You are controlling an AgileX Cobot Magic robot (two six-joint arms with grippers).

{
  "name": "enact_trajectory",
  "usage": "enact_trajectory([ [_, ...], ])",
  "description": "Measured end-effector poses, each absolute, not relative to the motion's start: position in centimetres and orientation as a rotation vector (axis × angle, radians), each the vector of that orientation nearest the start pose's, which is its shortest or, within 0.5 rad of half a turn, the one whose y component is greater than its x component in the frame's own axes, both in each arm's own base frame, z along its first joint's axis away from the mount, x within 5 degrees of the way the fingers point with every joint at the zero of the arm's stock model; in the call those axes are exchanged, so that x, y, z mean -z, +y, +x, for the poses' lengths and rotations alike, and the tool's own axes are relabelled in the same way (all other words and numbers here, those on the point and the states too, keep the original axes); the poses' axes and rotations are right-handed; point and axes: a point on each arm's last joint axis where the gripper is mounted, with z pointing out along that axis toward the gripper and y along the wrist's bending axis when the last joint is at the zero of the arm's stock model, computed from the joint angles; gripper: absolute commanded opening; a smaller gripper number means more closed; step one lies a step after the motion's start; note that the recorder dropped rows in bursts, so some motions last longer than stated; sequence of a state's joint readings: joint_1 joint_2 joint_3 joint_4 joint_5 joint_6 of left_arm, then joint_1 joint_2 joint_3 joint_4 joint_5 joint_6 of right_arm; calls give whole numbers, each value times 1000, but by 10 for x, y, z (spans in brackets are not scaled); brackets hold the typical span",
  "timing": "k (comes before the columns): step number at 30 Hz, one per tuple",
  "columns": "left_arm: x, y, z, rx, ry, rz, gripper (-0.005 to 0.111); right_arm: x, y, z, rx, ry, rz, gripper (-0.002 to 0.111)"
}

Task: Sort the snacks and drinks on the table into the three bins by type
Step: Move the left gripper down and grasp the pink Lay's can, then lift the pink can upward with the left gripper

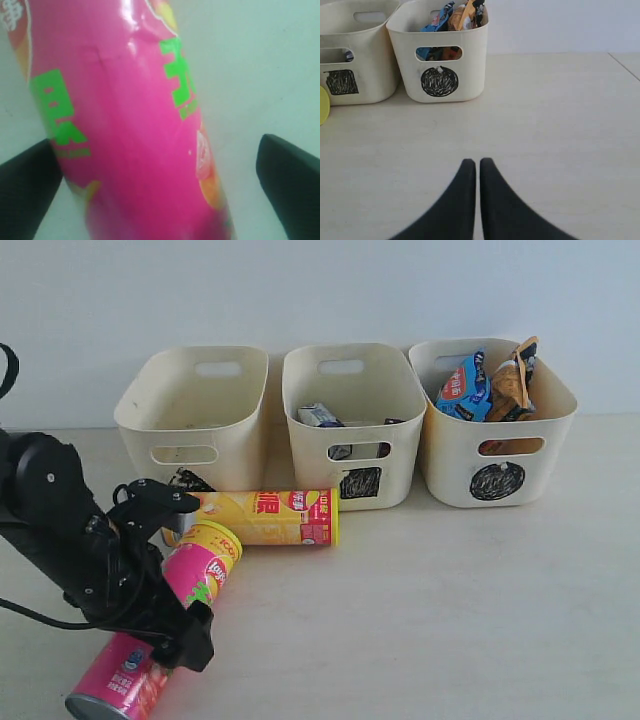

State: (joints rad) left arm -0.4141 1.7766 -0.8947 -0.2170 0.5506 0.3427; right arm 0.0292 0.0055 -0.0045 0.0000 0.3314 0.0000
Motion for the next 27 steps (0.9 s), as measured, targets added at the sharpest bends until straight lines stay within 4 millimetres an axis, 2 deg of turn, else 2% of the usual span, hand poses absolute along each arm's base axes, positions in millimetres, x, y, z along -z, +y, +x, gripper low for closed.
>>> enact_trajectory([
  [2, -132, -133, 278, 203, 2813, 847, 91, -184, 2, 54, -21, 1816, -27, 0],
  [4, -130, -134, 279, 200, 2814, 846, 80, -184, 2, 54, -21, 1816, -27, 0],
  [6, -130, -134, 280, 198, 2807, 845, 49, -184, 2, 54, -21, 1816, -27, 0],
  [7, -130, -133, 280, 191, 2804, 856, 39, -184, 2, 54, -21, 1816, -27, 0],
  [8, -130, -133, 280, 187, 2801, 864, 23, -185, 2, 54, -21, 1814, -27, 0],
  [9, -130, -133, 280, 187, 2798, 870, 11, -185, 2, 54, -21, 1814, -27, 0],
  [10, -130, -133, 280, 188, 2804, 875, 4, -185, 2, 54, -21, 1814, -27, 0],
  [14, -133, -132, 274, 195, 2854, 917, 4, -185, 2, 54, -21, 1814, -27, 0],
  [22, -189, -126, 258, 221, 2743, 940, 4, -185, 2, 54, -21, 1814, -27, 0],
  [27, -194, -125, 255, 228, 2758, 921, 4, -185, 2, 54, -21, 1814, -27, 0],
])
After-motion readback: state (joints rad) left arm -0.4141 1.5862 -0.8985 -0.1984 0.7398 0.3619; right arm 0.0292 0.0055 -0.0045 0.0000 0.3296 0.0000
